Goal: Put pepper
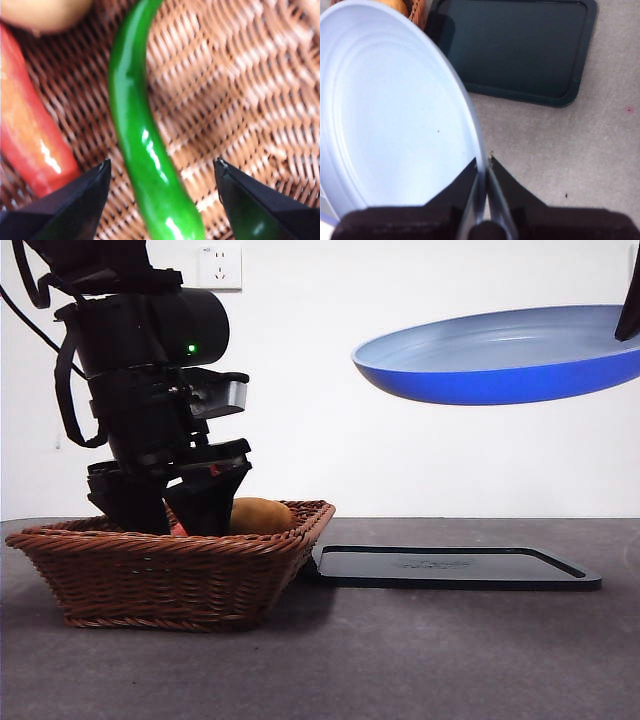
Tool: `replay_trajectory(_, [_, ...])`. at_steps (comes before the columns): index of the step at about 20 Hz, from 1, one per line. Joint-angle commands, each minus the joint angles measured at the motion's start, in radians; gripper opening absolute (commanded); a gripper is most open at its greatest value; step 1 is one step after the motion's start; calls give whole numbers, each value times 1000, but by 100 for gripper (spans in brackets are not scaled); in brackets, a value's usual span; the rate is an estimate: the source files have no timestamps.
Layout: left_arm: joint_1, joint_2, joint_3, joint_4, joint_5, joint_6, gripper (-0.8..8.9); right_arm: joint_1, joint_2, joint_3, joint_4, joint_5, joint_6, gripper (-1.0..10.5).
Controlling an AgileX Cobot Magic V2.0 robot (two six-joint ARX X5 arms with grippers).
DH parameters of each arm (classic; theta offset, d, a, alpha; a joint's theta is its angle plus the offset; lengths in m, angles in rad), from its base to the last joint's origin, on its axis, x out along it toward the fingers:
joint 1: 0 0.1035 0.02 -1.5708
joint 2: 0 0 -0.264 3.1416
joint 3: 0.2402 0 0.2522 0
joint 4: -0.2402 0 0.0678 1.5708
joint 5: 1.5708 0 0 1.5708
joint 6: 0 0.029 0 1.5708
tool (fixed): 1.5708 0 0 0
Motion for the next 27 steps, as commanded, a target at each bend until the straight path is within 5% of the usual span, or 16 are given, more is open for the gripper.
replay_trajectory(1, [-11, 17, 15, -1, 3, -11, 286, 2, 8, 19, 14, -6, 1, 5])
replay_trajectory(12, [-14, 16, 15, -23, 10, -22, 124, 2, 8, 19, 18, -6, -8, 5])
replay_trajectory(27, [-30, -213, 86, -104, 19, -49, 125, 1, 168, 19, 45, 2, 21, 5])
